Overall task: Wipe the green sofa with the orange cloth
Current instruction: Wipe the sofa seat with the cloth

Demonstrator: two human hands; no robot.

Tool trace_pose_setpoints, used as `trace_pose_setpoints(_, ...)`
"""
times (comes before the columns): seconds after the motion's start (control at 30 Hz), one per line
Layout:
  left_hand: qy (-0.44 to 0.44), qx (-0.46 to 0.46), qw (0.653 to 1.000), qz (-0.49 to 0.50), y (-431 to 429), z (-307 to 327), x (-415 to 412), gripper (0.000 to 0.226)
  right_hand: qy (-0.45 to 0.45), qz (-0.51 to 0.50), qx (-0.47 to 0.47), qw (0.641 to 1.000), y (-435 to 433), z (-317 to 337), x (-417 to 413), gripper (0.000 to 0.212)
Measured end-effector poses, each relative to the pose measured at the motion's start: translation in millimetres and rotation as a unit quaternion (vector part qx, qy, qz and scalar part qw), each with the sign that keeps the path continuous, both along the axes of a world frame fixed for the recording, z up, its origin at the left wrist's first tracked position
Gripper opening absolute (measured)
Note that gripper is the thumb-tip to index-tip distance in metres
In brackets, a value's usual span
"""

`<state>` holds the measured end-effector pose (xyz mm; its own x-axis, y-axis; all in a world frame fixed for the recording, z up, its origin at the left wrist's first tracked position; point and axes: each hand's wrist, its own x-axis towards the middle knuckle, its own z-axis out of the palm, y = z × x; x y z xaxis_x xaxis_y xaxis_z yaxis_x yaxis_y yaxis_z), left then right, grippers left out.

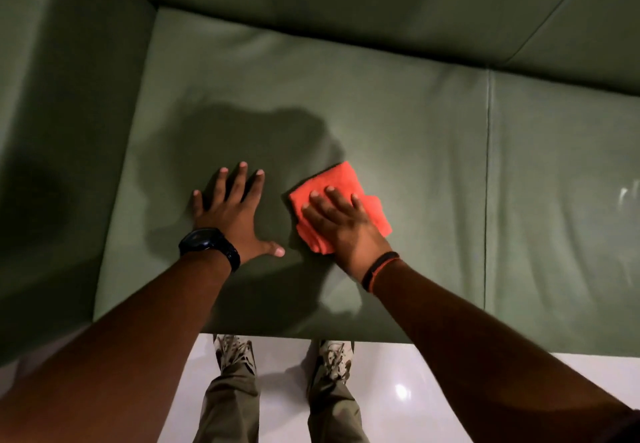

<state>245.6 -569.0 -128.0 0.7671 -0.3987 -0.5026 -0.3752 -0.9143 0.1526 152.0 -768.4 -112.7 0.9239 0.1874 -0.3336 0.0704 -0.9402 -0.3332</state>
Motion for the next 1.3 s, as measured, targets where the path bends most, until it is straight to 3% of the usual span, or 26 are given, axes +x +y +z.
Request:
trace_pose_setpoints(0.1, 0.007, 0.005, 1.0, 0.006, -1, 1, -2, 0.135, 0.007, 0.045, 0.019, 0.999, -31, 4, -3, 0.049)
trace_pose_setpoints(0.27, 0.008, 0.003, 1.0, 0.015, -2, 0, -4, 0.134, 0.009, -0.08, -0.01, 0.997, -5, -1, 3, 0.051)
trace_pose_setpoints(0.43, 0.017, 0.011, 1.0, 0.017, -3, 0, -3, 0.135, -0.058, 0.125, 0.012, 0.99, -34, 4, -3, 0.042)
trace_pose_setpoints(0.47, 0.018, 0.011, 1.0, 0.019, -4, 0, -3, 0.135, -0.056, 0.128, 0.004, 0.99, -48, 4, -2, 0.043)
trace_pose_setpoints(0.53, 0.016, 0.011, 1.0, 0.023, -5, -1, -4, 0.135, 0.0, 0.045, -0.015, 0.999, -59, 4, 2, 0.05)
trace_pose_setpoints(0.63, 0.017, 0.018, 0.999, 0.02, -6, -1, -3, 0.136, 0.012, -0.074, -0.01, 0.997, -31, 0, 2, 0.052)
trace_pose_setpoints(0.8, 0.027, 0.036, 0.999, 0.022, -11, 5, -2, 0.138, -0.012, 0.042, 0.048, 0.998, -27, 3, -15, 0.042)
trace_pose_setpoints(0.97, 0.069, 0.075, 0.995, 0.01, -21, 27, -3, 0.129, 0.092, -0.069, 0.032, 0.993, -10, 15, -4, 0.052)
trace_pose_setpoints(1.03, 0.091, 0.077, 0.993, 0.001, -26, 42, 1, 0.117, 0.175, -0.158, 0.111, 0.966, 9, 30, 2, 0.052)
trace_pose_setpoints(1.07, 0.099, 0.074, 0.992, -0.002, -27, 48, 4, 0.108, 0.241, -0.231, 0.216, 0.917, 15, 45, 6, 0.046)
trace_pose_setpoints(1.17, 0.068, 0.035, 0.997, 0.003, -40, 81, 37, 0.086, 0.207, -0.333, 0.42, 0.819, -3, 83, 39, 0.02)
trace_pose_setpoints(1.2, 0.047, 0.013, 0.999, 0.011, -48, 96, 57, 0.083, 0.174, -0.36, 0.469, 0.787, -12, 101, 56, 0.02)
trace_pose_setpoints(1.27, -0.008, -0.034, 0.999, 0.022, -65, 127, 103, 0.084, 0.124, -0.456, 0.478, 0.74, -36, 135, 100, 0.013)
trace_pose_setpoints(1.3, -0.045, -0.061, 0.997, 0.022, -75, 145, 129, 0.086, 0.075, -0.461, 0.486, 0.739, -44, 157, 123, 0.018)
